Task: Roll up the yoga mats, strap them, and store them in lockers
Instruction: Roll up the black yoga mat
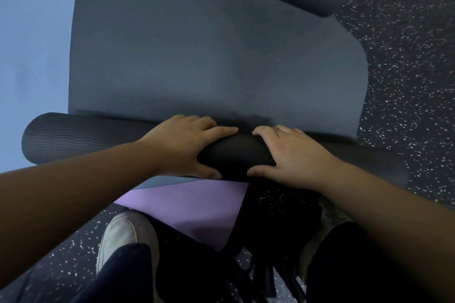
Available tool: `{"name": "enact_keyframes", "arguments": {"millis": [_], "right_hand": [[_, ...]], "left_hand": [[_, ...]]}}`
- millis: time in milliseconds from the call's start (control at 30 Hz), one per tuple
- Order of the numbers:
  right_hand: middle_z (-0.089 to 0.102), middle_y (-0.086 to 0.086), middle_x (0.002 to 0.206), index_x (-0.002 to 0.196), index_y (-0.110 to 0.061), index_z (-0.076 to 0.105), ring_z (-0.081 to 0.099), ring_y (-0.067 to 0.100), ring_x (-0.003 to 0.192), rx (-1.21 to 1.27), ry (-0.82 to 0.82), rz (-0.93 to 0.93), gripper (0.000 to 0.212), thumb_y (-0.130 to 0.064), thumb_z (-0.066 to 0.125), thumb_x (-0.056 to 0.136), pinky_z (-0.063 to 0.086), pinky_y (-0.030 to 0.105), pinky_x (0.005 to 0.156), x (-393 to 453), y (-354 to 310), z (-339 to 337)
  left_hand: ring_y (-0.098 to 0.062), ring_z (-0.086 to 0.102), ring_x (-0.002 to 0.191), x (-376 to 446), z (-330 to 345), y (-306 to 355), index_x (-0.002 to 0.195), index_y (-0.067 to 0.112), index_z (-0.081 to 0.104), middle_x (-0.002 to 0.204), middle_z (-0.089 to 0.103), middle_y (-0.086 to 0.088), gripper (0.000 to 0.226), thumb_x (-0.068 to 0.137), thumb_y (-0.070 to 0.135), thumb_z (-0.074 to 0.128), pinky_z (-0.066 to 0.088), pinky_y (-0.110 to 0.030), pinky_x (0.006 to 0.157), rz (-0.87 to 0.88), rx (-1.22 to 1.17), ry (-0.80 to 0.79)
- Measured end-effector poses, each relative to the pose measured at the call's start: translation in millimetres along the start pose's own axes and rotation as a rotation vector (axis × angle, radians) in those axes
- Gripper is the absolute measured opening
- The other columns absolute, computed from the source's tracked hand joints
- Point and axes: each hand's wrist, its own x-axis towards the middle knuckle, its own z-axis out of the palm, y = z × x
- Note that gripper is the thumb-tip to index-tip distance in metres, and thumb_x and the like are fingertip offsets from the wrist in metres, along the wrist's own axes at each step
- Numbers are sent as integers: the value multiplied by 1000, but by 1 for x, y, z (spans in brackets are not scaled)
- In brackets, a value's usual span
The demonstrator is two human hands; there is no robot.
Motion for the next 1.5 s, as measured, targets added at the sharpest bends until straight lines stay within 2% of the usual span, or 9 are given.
{"name": "enact_keyframes", "arguments": {"millis": [167,300,500,733,833,967,1100,1267,1500], "right_hand": [[45,-3,141,141,-22,33,37,17,130,-31,57,67,80,-74,28,80,29,34,102,3,1,-1],[45,-1,141,141,-20,36,36,21,130,-23,129,179,62,-58,38,92,28,34,101,14,6,-5],[49,5,136,138,-16,39,40,26,128,-40,168,279,59,-55,37,94,32,39,100,22,8,-5],[66,8,108,110,-9,63,63,31,97,-47,360,141,41,-32,38,86,49,38,77,19,-4,8],[64,8,112,112,-9,62,62,29,99,-22,324,139,47,-34,34,85,49,39,82,16,-5,9],[54,11,134,131,-8,52,52,30,122,-68,270,134,66,-51,46,81,41,48,99,13,2,16],[37,14,150,148,-6,29,36,34,138,-208,100,194,118,-64,77,57,31,61,104,14,6,29],[-2,0,161,152,-19,-11,-3,23,148,-170,70,194,108,-66,55,80,9,53,116,16,16,17],[10,-3,160,153,-18,10,0,15,148,-2,223,308,89,-62,48,86,2,42,118,12,18,4]], "left_hand": [[-25,62,102,-1,7,0,135,20,51,119,61,-3,74,79,66,40,47,-35,85,61,41,259],[-29,61,106,4,2,6,127,16,60,119,62,-9,55,84,46,43,43,-37,90,19,12,370],[-28,50,127,1,12,12,131,19,56,133,56,-7,51,87,38,42,38,-49,102,10,62,326],[-27,46,131,7,16,3,138,25,43,137,54,-4,49,92,42,36,35,-55,104,17,169,332],[-27,48,130,9,17,2,138,27,40,137,55,-4,48,93,43,34,35,-56,103,14,211,355],[-30,51,128,13,15,-1,138,26,43,135,57,-4,48,94,42,33,35,-61,100,-8,277,370],[-32,52,126,18,10,-1,134,23,55,131,60,-6,50,93,42,33,36,-63,98,-27,289,343],[-31,53,125,21,6,2,128,19,61,131,60,-9,48,93,39,35,35,-61,101,-24,255,411],[-26,39,136,14,17,5,139,17,44,145,46,-10,55,91,43,39,24,-53,109,-34,211,471]]}}
